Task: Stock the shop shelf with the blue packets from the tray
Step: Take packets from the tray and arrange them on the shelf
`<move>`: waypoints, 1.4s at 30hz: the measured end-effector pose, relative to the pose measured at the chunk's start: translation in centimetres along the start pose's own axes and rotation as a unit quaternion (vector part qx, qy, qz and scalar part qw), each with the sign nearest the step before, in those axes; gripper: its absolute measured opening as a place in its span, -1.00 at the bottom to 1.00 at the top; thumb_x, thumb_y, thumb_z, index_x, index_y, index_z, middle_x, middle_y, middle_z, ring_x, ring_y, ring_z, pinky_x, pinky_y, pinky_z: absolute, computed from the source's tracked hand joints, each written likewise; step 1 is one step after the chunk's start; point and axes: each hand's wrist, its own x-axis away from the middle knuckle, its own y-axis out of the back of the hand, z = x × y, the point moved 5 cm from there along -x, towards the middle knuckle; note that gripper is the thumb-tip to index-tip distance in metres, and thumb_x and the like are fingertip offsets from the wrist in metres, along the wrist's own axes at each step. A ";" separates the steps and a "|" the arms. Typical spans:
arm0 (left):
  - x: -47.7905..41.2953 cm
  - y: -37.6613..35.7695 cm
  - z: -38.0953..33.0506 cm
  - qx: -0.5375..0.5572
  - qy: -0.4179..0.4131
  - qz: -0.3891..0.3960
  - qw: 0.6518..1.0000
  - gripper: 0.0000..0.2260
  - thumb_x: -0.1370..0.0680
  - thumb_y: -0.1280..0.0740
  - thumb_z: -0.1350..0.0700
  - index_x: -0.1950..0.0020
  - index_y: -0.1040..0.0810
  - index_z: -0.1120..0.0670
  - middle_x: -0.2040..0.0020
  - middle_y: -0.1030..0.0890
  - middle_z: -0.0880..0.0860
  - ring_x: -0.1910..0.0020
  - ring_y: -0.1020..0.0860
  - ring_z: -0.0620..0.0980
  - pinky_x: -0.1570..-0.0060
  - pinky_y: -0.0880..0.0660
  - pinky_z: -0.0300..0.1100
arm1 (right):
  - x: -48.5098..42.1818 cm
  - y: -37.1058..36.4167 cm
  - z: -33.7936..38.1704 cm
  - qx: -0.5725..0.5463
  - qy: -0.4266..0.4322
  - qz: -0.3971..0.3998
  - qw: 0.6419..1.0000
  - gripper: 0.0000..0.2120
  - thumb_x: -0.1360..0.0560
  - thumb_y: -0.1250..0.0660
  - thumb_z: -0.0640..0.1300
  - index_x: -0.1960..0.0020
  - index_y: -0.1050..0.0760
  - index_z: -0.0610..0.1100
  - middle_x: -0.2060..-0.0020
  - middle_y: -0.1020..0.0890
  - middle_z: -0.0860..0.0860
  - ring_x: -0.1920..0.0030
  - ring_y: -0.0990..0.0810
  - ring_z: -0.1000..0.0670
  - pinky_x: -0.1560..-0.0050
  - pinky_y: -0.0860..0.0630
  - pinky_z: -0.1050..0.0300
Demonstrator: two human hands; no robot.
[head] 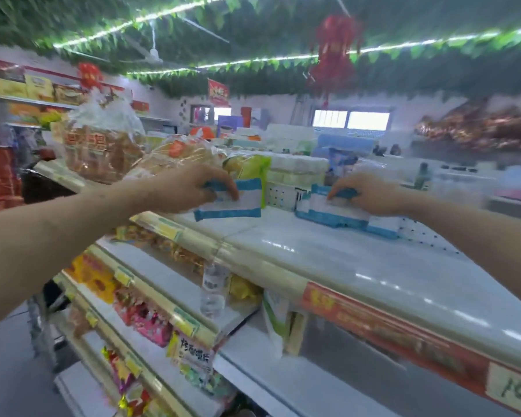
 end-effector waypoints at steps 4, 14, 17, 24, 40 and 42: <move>-4.3 -2.9 1.1 0.023 -0.022 0.020 0.999 -0.61 -0.61 -0.30 0.26 -0.14 -0.63 -0.27 -0.10 -0.50 -0.19 -0.03 -0.50 -0.13 0.09 -0.46 -0.28 | -2.3 -3.2 -4.4 0.003 -0.021 0.003 1.000 -0.54 -0.57 -0.29 -0.32 -0.02 -0.54 0.31 -0.18 -0.58 0.13 -0.18 -0.56 0.00 -0.25 -0.44 0.08; -12.1 -5.7 6.8 0.043 -0.076 0.033 0.996 -0.59 -0.59 -0.34 0.30 -0.17 -0.63 -0.23 -0.13 -0.50 -0.27 -0.10 -0.46 -0.29 -0.05 -0.41 -0.29 | -9.2 -7.9 -5.7 -0.005 -0.046 -0.011 0.999 -0.57 -0.55 -0.28 -0.36 -0.15 -0.58 0.16 -0.19 -0.61 0.01 -0.18 -0.58 -0.08 -0.35 -0.47 -0.11; -13.9 -6.1 8.0 0.058 -0.081 0.028 0.995 -0.59 -0.59 -0.34 0.32 -0.19 -0.64 -0.20 -0.18 -0.52 -0.20 -0.12 -0.44 -0.33 -0.07 -0.40 -0.37 | -10.4 -8.8 -6.3 0.047 -0.045 0.012 0.998 -0.61 -0.55 -0.33 -0.28 -0.27 -0.58 0.11 -0.15 -0.53 0.02 -0.18 -0.52 -0.09 -0.33 -0.45 -0.11; -17.8 -8.9 8.9 0.098 -0.109 0.057 0.988 -0.62 -0.60 -0.36 0.28 -0.18 -0.64 -0.22 -0.27 -0.52 -0.15 -0.14 -0.50 -0.19 -0.06 -0.48 -0.38 | -9.9 -9.5 -7.3 0.171 -0.017 -0.017 0.985 -0.60 -0.56 -0.41 -0.05 -0.37 -0.53 0.17 -0.32 -0.47 0.00 -0.22 -0.46 -0.14 -0.23 -0.43 -0.12; -26.4 -17.2 -0.2 0.158 -0.244 0.119 0.949 -0.65 -0.58 -0.36 0.34 -0.17 -0.65 -0.09 -0.27 -0.54 -0.08 -0.23 -0.52 -0.04 -0.17 -0.57 -0.21 | -1.5 -4.7 -9.6 0.156 -0.121 -0.088 0.976 -0.61 -0.56 -0.41 -0.14 -0.37 -0.53 0.08 -0.25 -0.57 0.05 -0.19 -0.52 -0.06 -0.26 -0.46 -0.18; -26.9 -17.5 -1.0 0.147 -0.261 0.115 0.947 -0.66 -0.58 -0.38 0.35 -0.18 -0.65 -0.06 -0.27 -0.53 -0.07 -0.25 -0.50 -0.03 -0.20 -0.58 -0.19 | -0.3 -4.4 -9.6 0.163 -0.132 -0.084 0.974 -0.62 -0.57 -0.40 -0.10 -0.36 -0.52 0.11 -0.20 -0.58 0.06 -0.14 -0.52 -0.03 -0.22 -0.49 -0.17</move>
